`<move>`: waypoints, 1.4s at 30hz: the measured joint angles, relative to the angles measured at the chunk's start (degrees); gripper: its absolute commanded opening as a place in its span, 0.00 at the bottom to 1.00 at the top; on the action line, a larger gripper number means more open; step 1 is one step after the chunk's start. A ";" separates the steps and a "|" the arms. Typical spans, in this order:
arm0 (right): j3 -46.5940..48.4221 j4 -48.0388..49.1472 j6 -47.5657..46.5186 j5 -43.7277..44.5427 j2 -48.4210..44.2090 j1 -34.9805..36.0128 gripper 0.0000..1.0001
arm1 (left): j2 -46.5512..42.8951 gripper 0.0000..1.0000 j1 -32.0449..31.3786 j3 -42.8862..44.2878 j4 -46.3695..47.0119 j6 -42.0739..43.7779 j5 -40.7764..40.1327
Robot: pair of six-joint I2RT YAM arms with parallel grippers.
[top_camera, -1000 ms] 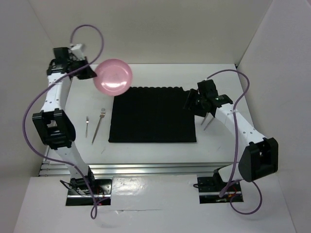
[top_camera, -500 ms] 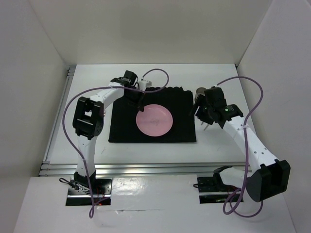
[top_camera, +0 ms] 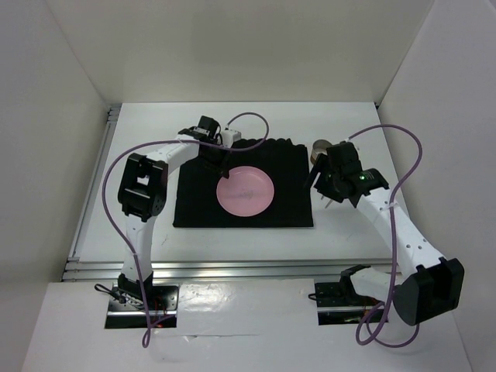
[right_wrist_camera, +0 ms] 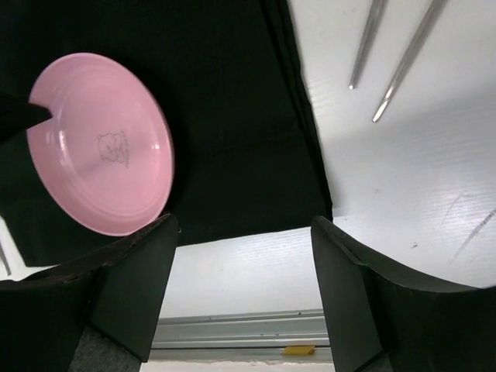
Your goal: Set the dinner table for one person
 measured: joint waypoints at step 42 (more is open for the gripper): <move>9.97 9.49 -6.80 4.76 40.92 -23.21 0.33 | -34.18 0.69 20.41 -6.62 -12.09 1.88 1.27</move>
